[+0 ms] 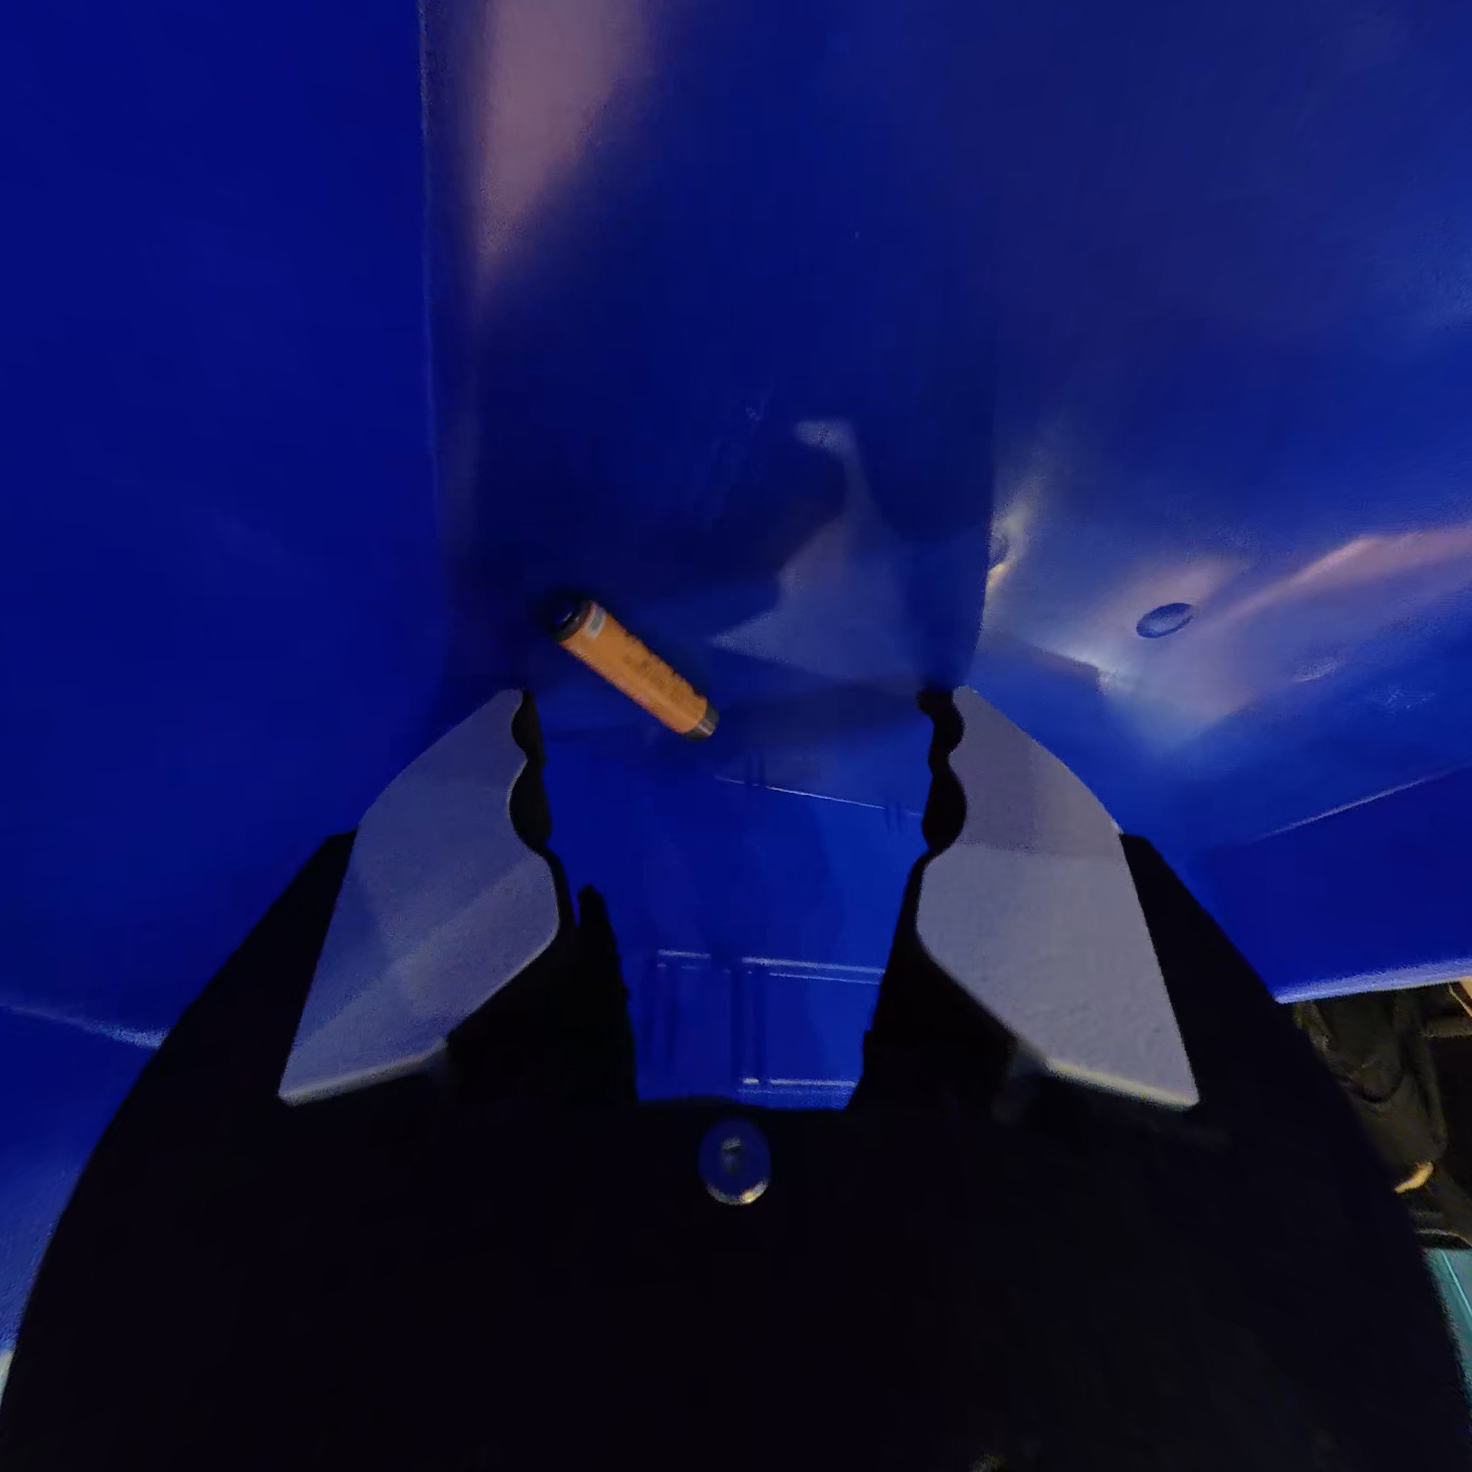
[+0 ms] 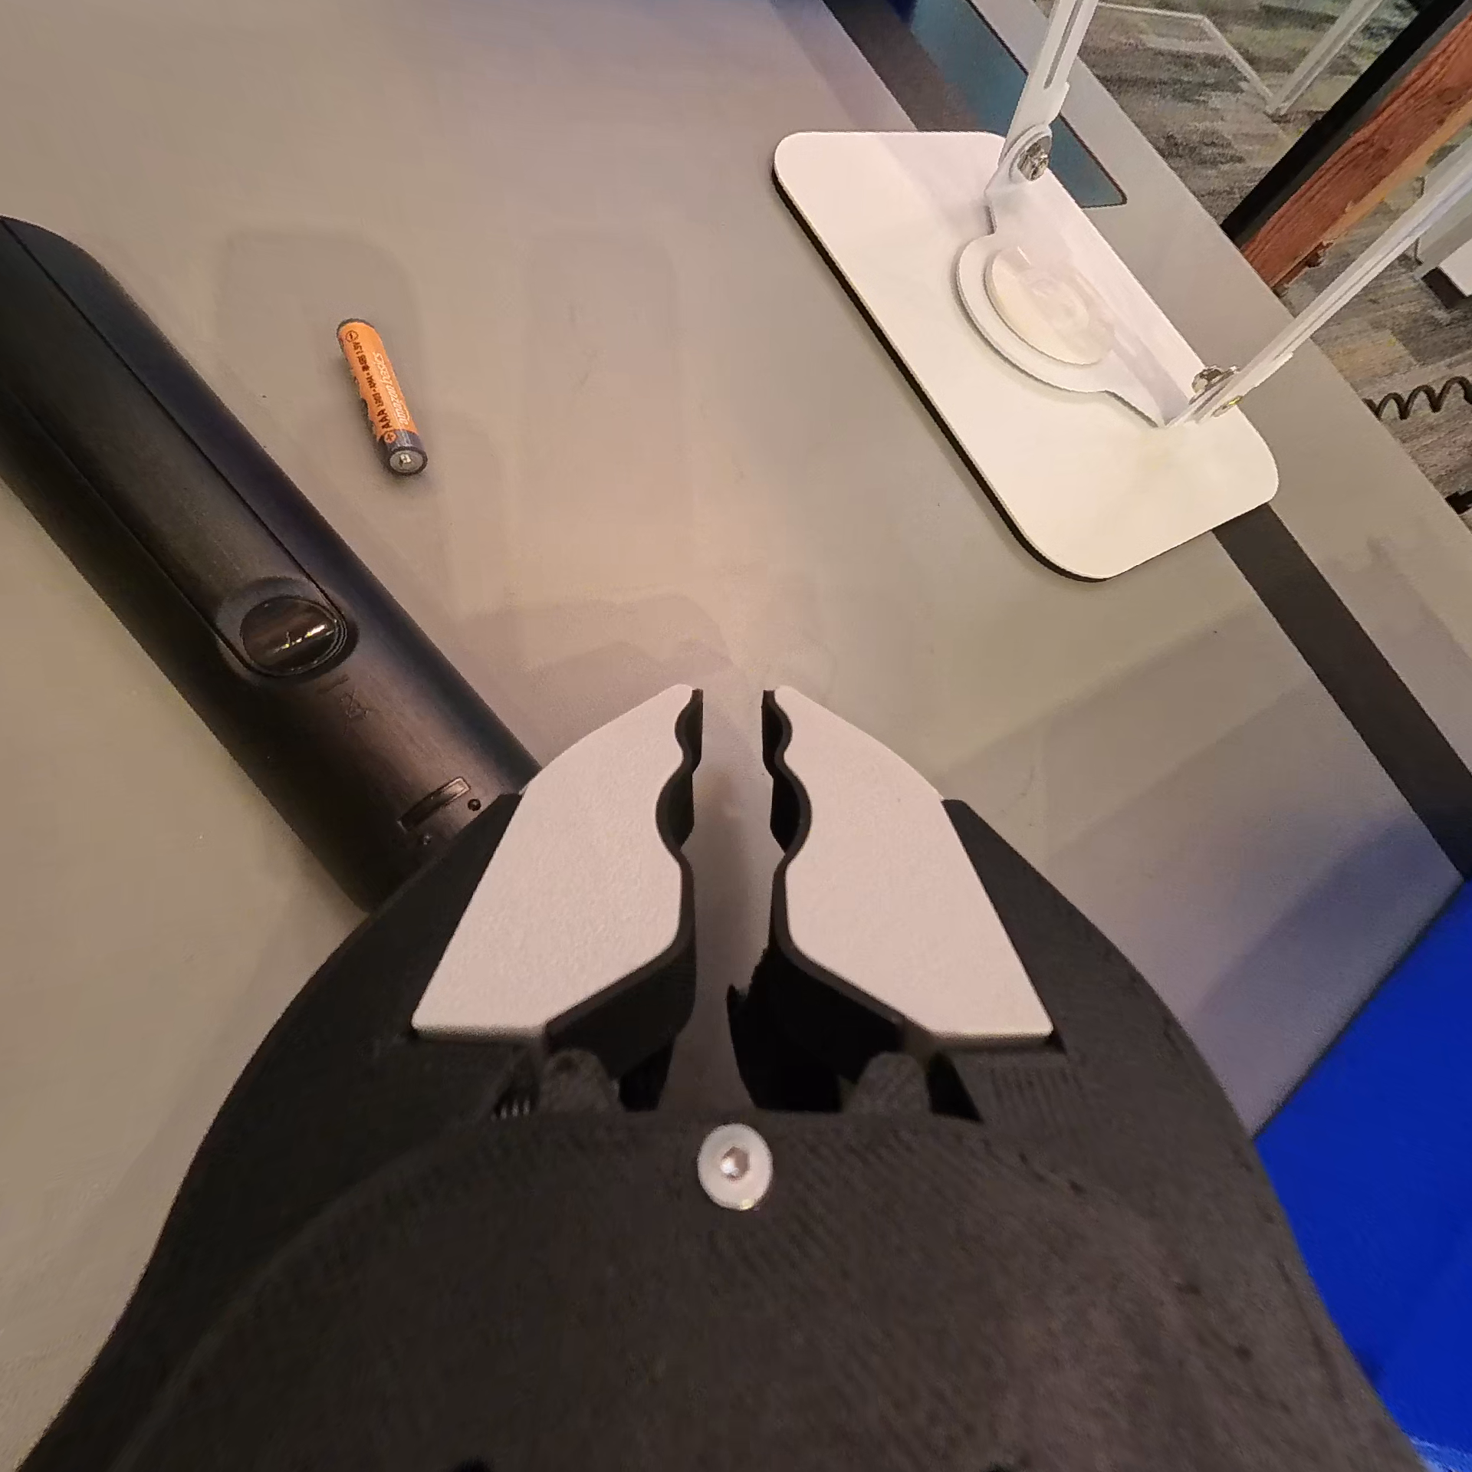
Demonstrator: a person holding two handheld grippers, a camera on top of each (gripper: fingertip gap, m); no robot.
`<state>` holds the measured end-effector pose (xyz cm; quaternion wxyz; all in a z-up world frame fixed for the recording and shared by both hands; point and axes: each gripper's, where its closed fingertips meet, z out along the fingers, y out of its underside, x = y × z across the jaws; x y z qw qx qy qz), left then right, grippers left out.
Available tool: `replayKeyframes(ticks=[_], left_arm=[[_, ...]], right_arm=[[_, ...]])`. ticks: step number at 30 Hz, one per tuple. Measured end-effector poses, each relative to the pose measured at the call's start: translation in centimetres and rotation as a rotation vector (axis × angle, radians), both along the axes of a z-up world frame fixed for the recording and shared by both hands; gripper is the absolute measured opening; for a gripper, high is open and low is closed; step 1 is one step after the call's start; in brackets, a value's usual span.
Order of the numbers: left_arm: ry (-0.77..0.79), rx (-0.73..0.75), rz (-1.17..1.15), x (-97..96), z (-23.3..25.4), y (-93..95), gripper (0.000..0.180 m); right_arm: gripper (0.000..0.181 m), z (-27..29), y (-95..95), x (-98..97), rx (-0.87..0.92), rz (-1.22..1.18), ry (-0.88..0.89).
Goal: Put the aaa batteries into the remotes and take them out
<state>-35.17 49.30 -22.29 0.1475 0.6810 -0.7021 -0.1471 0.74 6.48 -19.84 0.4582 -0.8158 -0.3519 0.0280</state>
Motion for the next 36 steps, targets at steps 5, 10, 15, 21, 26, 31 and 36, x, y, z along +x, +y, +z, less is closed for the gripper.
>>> replayKeyframes(ticks=[5, 10, 15, 21, 26, 31, 36], left_arm=[[0.014, 0.002, 0.035, 0.4, 0.3, -0.7, 0.051], [0.002, 0.014, 0.066, 0.7, 0.4, -1.0, 0.011], [-0.003, 0.034, 0.06, 0.6, 0.5, -1.0, 0.011], [-0.075, 0.091, 0.039, 0.9, 1.2, -1.4, 0.011], [-0.13, 0.144, 0.025, 1.0, 3.8, -2.6, 0.01], [-0.187, 0.154, -0.007, 1.7, 7.2, -6.0, 0.011], [-0.224, 0.168, -0.074, 2.1, 10.7, -10.4, 0.011]], right_arm=[[0.014, 0.0, 0.0, 0.0, 0.0, -0.001, 0.001], [0.014, -0.1, 0.0, 0.0, -0.001, -0.002, -0.004], [0.014, -0.1, 0.0, 0.0, -0.003, -0.001, -0.003], [0.014, -0.1, 0.0, 0.0, -0.006, 0.001, 0.0], [0.014, -0.1, 0.0, 0.0, -0.009, 0.001, 0.001], [0.014, -0.1, 0.0, 0.0, -0.01, 0.001, 0.006], [0.014, 0.0, 0.1, 0.0, -0.01, 0.001, 0.009]])
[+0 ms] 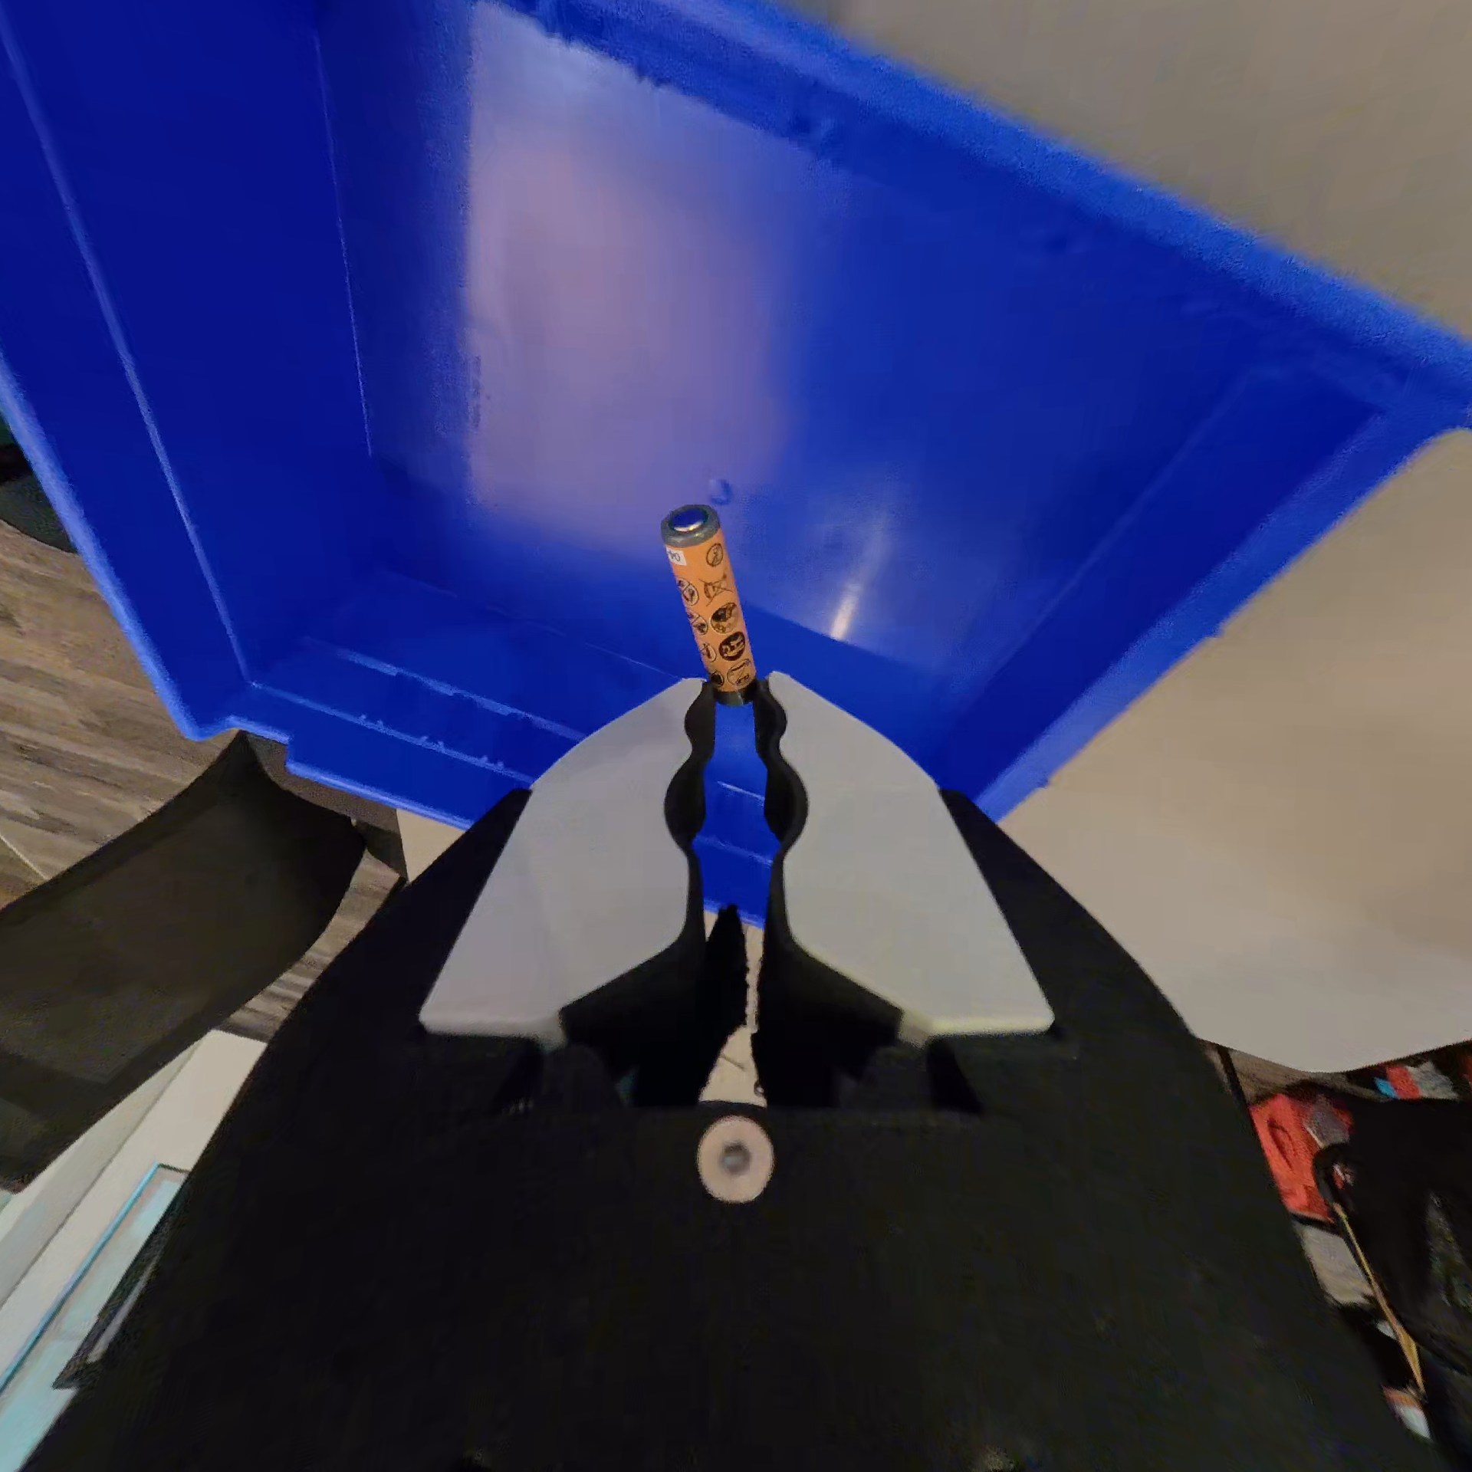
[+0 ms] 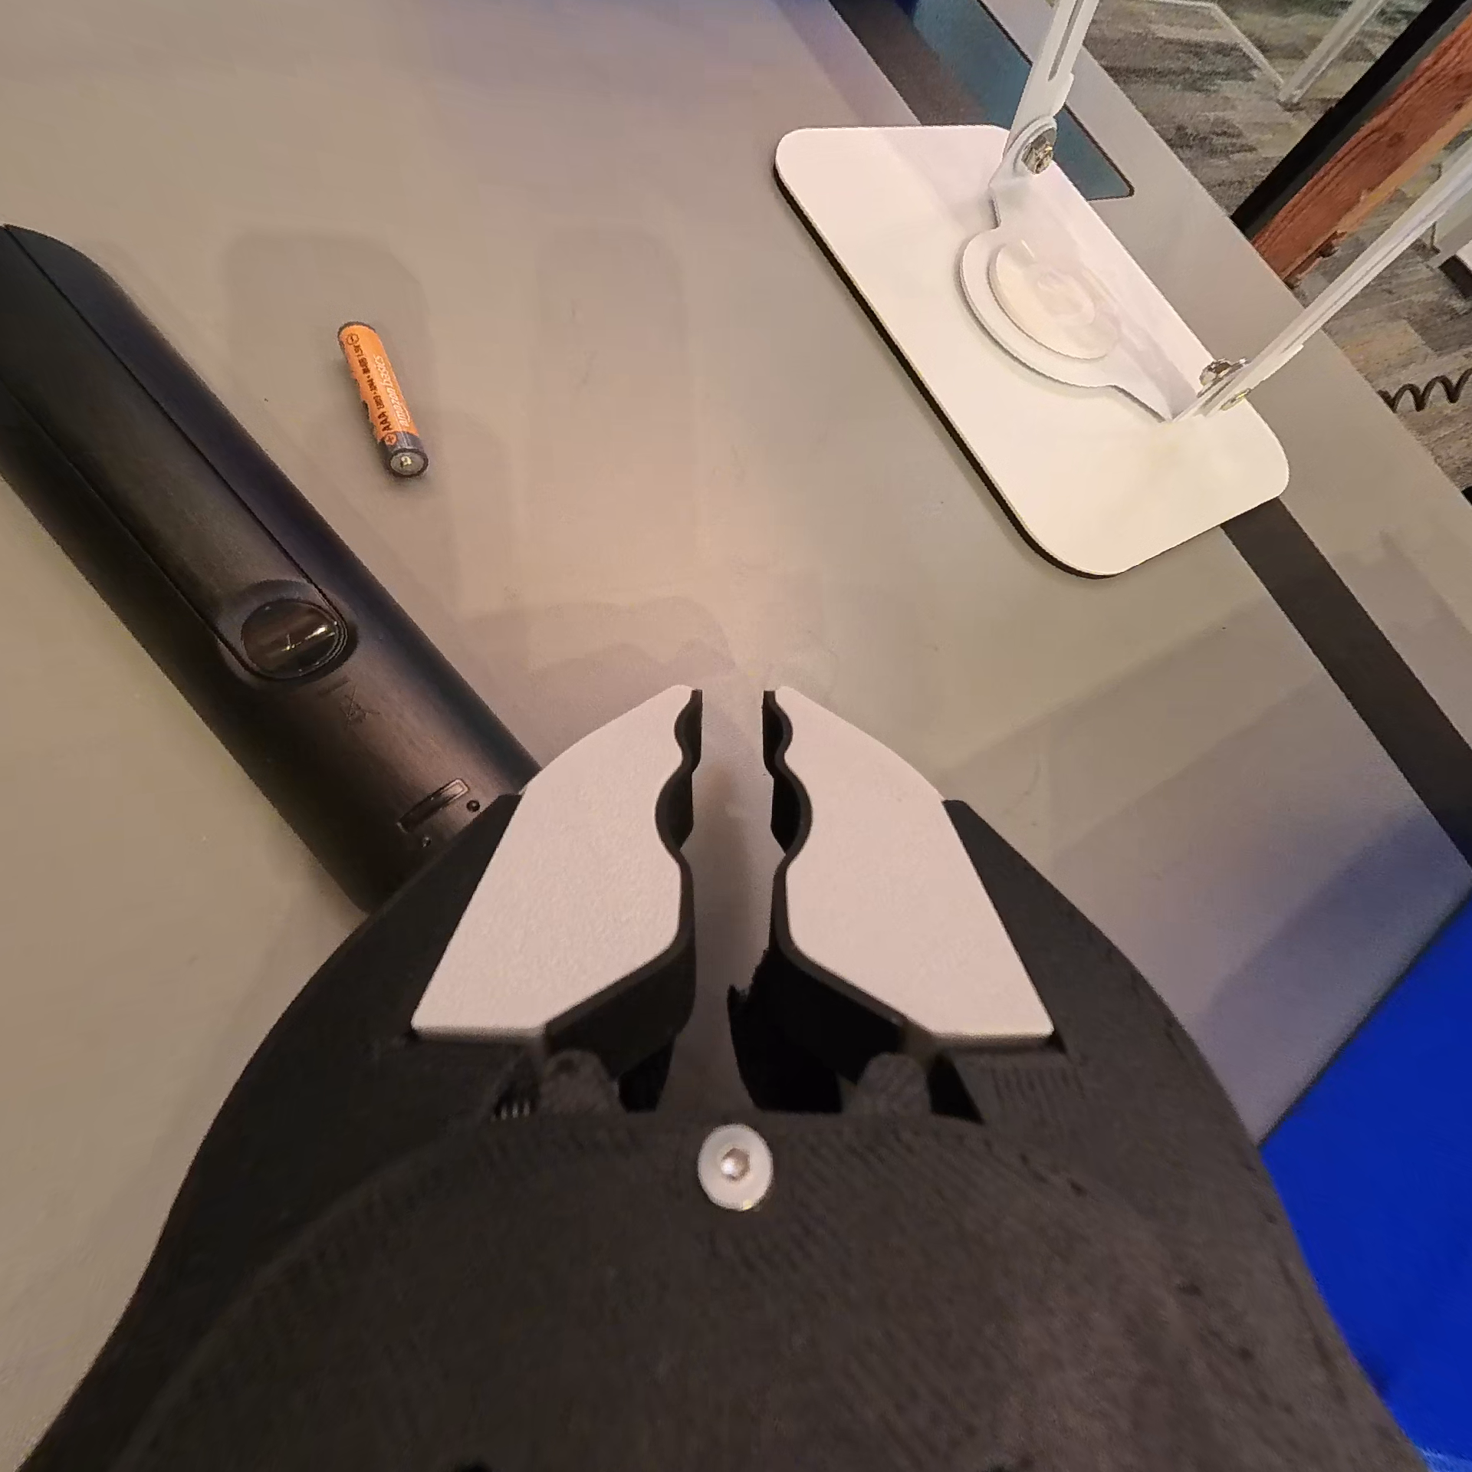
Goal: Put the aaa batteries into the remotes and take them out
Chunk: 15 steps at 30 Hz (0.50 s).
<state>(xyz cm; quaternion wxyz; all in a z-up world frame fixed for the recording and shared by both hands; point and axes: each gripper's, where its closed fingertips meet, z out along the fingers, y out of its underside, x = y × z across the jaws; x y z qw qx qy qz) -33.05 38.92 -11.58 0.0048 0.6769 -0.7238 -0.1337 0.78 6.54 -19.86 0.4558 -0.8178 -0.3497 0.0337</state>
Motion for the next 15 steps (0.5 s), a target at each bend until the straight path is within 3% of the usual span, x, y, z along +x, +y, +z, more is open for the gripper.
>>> replayKeyframes(ticks=[8, 15], left_arm=[[-0.105, -0.016, -0.16, 4.7, 3.5, -9.6, 0.011], [-0.191, -0.162, -0.305, 12.7, 0.4, -20.1, 0.011]], right_arm=[[0.014, 0.0, 0.0, 0.0, 0.0, 0.0, 0.005], [0.014, 0.0, 0.0, 0.0, -0.001, 0.003, 0.004]])
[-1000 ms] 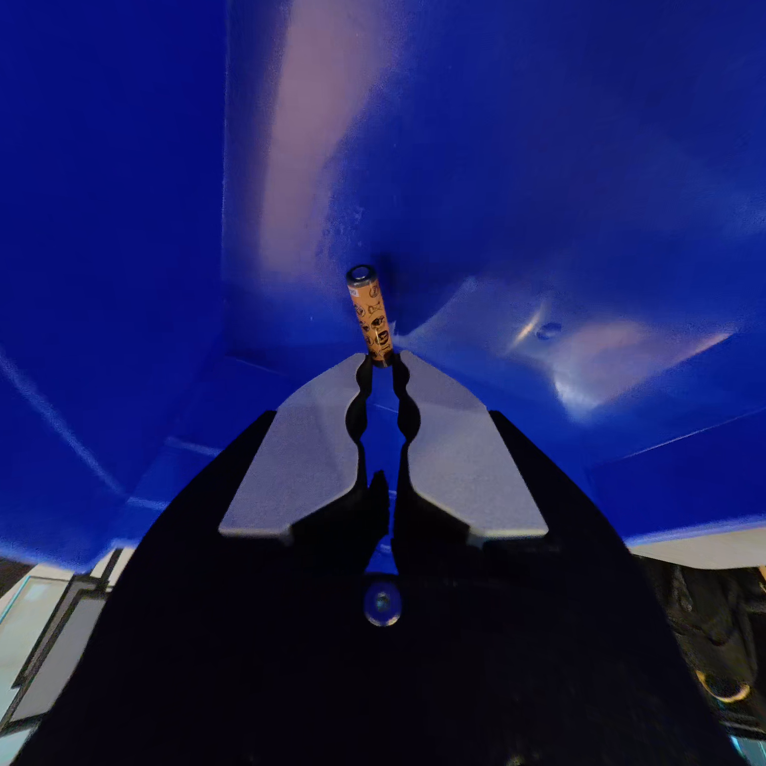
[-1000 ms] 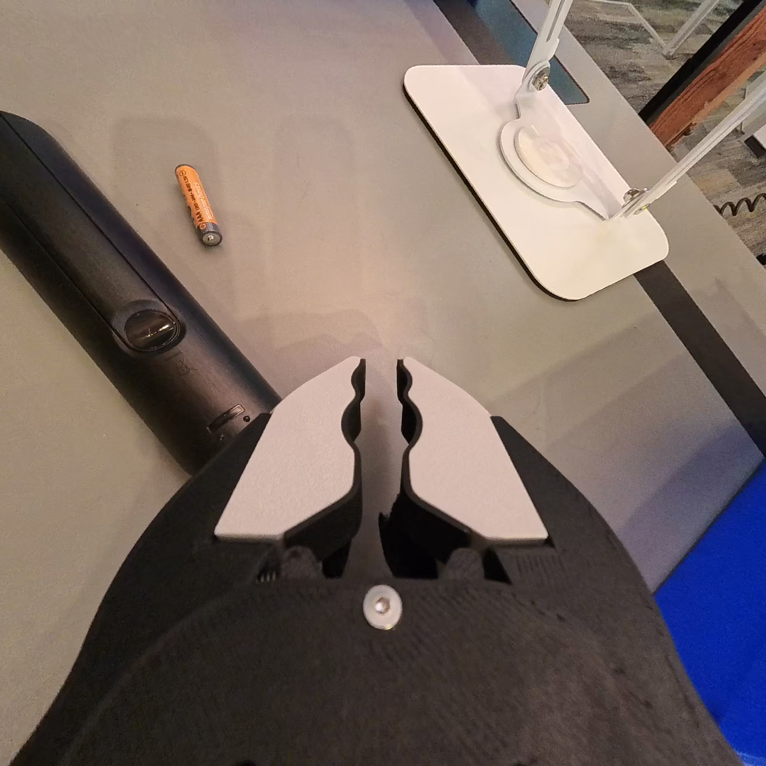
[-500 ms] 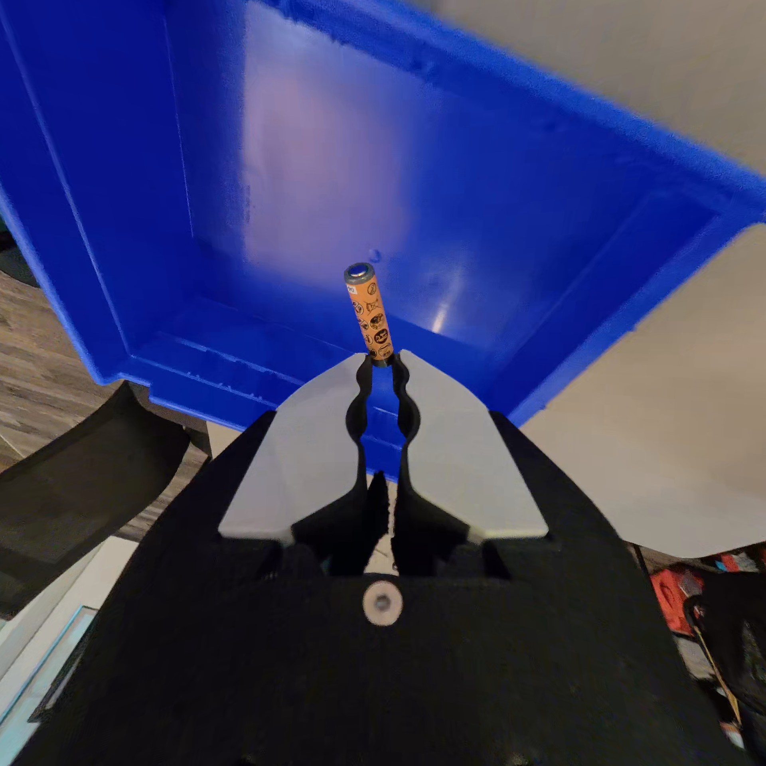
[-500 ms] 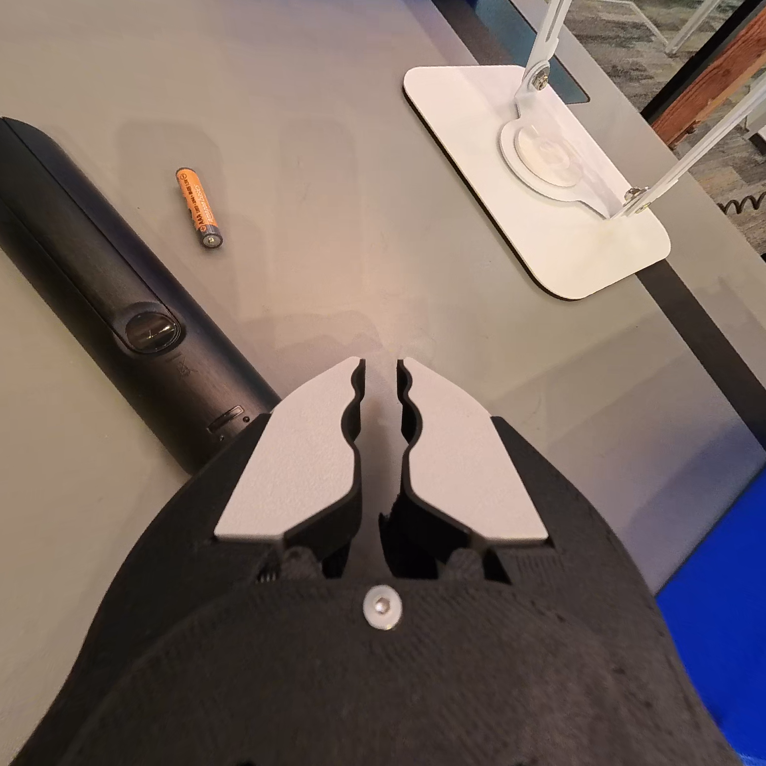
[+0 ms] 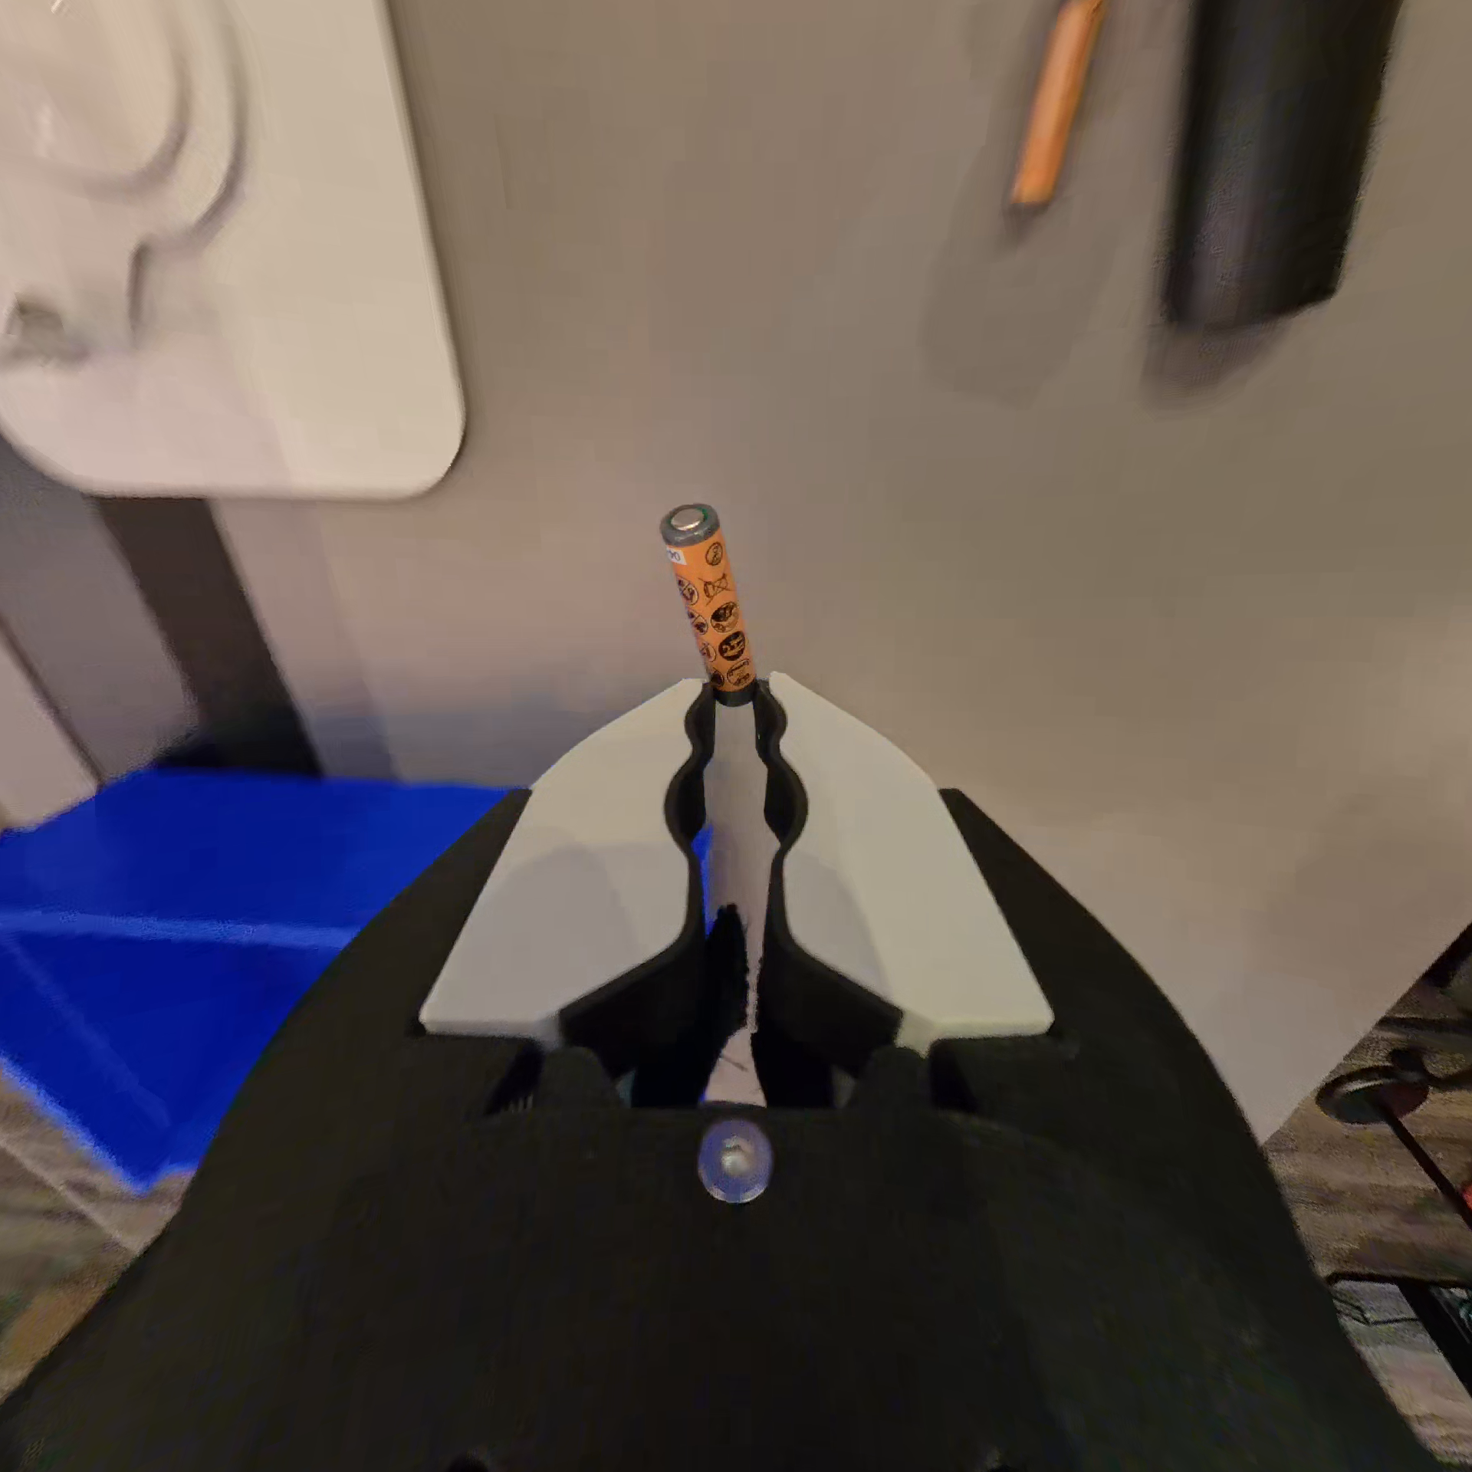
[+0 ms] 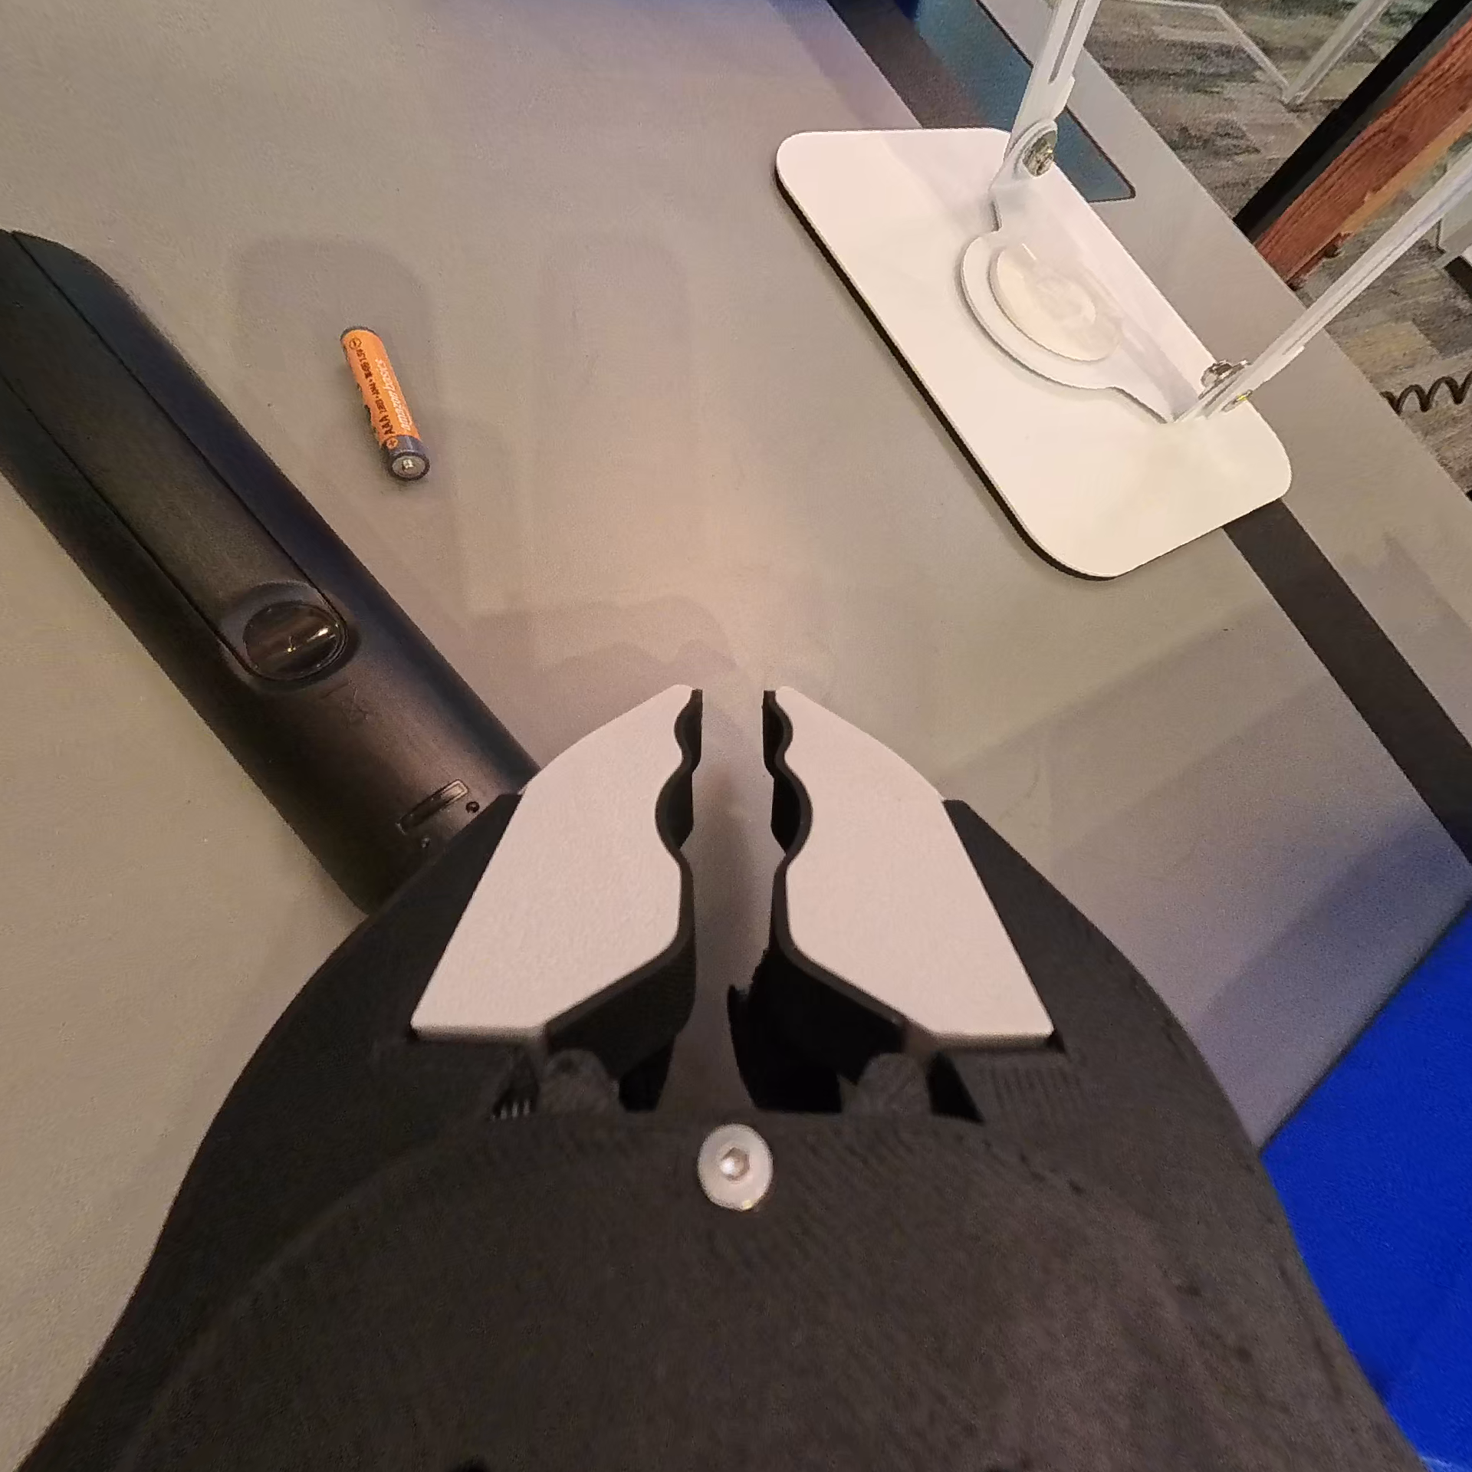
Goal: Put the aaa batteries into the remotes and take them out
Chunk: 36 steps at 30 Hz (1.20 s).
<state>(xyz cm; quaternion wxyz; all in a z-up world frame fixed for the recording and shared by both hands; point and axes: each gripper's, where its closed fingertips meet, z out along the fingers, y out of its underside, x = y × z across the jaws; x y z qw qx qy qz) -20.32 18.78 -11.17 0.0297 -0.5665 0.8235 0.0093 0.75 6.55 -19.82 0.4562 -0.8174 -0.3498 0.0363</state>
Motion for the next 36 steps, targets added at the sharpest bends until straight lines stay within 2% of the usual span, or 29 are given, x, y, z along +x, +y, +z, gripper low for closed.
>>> replayKeyframes(ticks=[8, 19, 30, 36], left_arm=[[0.064, -0.109, -0.051, 6.5, -6.9, -6.9, 0.01], [0.21, -0.195, -0.064, 9.0, -10.6, -9.3, 0.01], [0.252, -0.296, -0.075, 9.1, -10.7, -11.0, 0.011], [0.238, -0.375, -0.067, 9.2, -10.5, -11.8, 0.024]], right_arm=[[0.014, 0.1, 0.0, 0.0, 0.001, 0.0, 0.012], [0.014, 0.1, 0.0, 0.0, -0.001, 0.003, 0.014], [0.014, 0.2, 0.0, 0.0, -0.002, 0.004, 0.026], [0.014, 0.2, 0.0, 0.0, -0.004, 0.005, 0.023]])
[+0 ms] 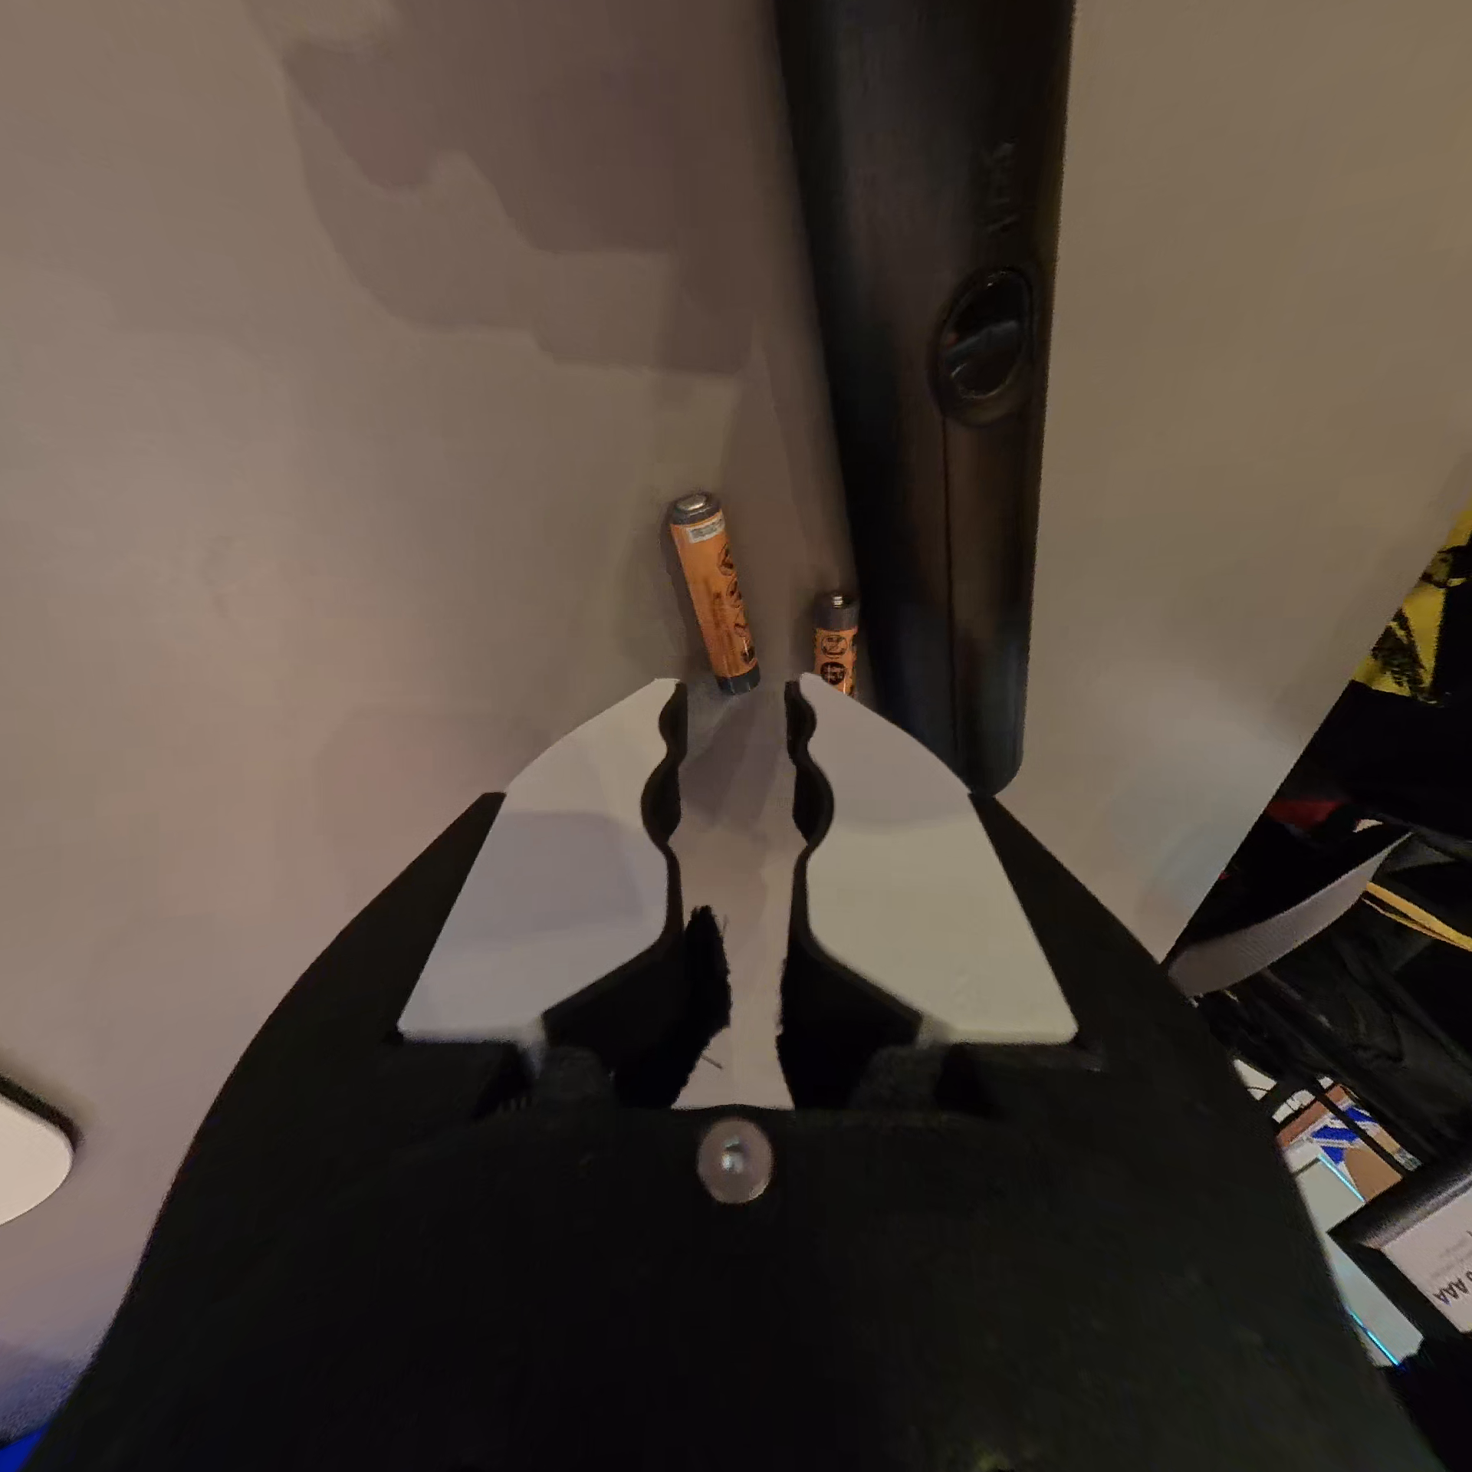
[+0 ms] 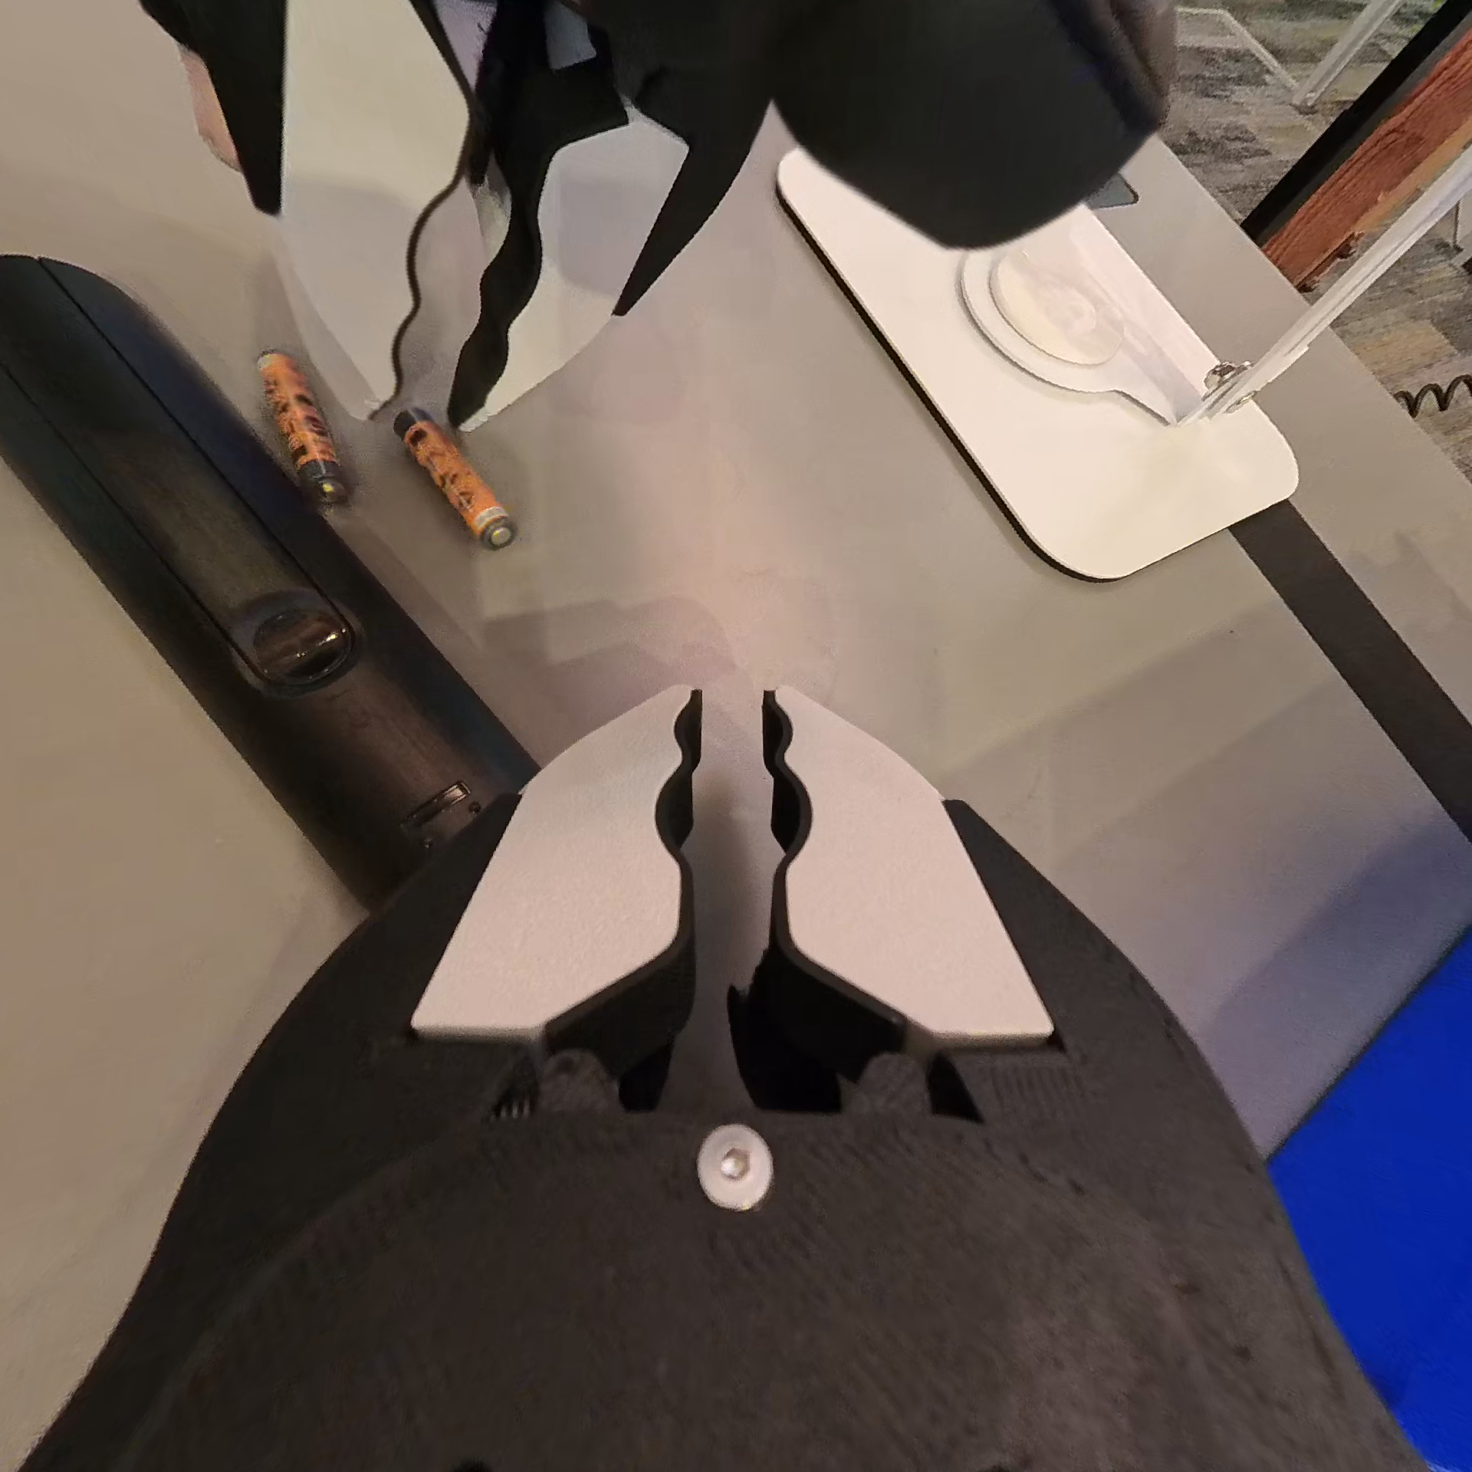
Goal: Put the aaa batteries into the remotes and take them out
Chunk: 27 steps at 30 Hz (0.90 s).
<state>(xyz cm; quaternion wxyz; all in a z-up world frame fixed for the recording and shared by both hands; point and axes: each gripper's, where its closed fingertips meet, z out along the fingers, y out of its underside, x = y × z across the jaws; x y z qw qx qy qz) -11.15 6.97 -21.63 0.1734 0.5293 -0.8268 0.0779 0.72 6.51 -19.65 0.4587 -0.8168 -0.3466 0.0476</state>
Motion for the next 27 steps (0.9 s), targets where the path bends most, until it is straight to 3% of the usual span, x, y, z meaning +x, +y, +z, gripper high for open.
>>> replayKeyframes(ticks=[6, 10, 14, 17, 20, 23, 27], left_arm=[[-0.084, -0.054, 0.055, 0.3, 1.0, 0.6, 0.036], [-0.271, -0.154, 0.138, 1.1, 3.9, 1.3, 0.038], [-0.691, -0.307, 0.147, 2.3, 10.2, 0.4, 0.029], [-1.195, -0.404, 0.027, 1.2, 19.0, -1.6, 0.003], [-1.631, -0.401, 0.06, -1.2, 27.4, -1.6, 0.0], [-1.885, -0.339, 0.111, -3.2, 32.0, -1.2, 0.001], [-2.087, -0.448, 0.043, -5.6, 35.7, -3.0, 0.001]], right_arm=[[0.014, 0.1, 0.0, 0.0, 0.004, -0.001, 0.009], [0.014, 0.3, 0.0, 0.1, 0.007, -0.003, 0.021], [0.014, 0.2, 0.0, 0.1, 0.005, -0.002, 0.018], [0.014, 0.2, 0.0, 0.0, 0.005, -0.001, 0.015], [0.014, 0.1, 0.0, 0.0, 0.001, -0.005, 0.013], [0.014, 0.3, 0.1, 0.1, 0.005, -0.007, 0.02], [0.014, 0.2, 0.1, 0.1, 0.005, -0.008, 0.012]])
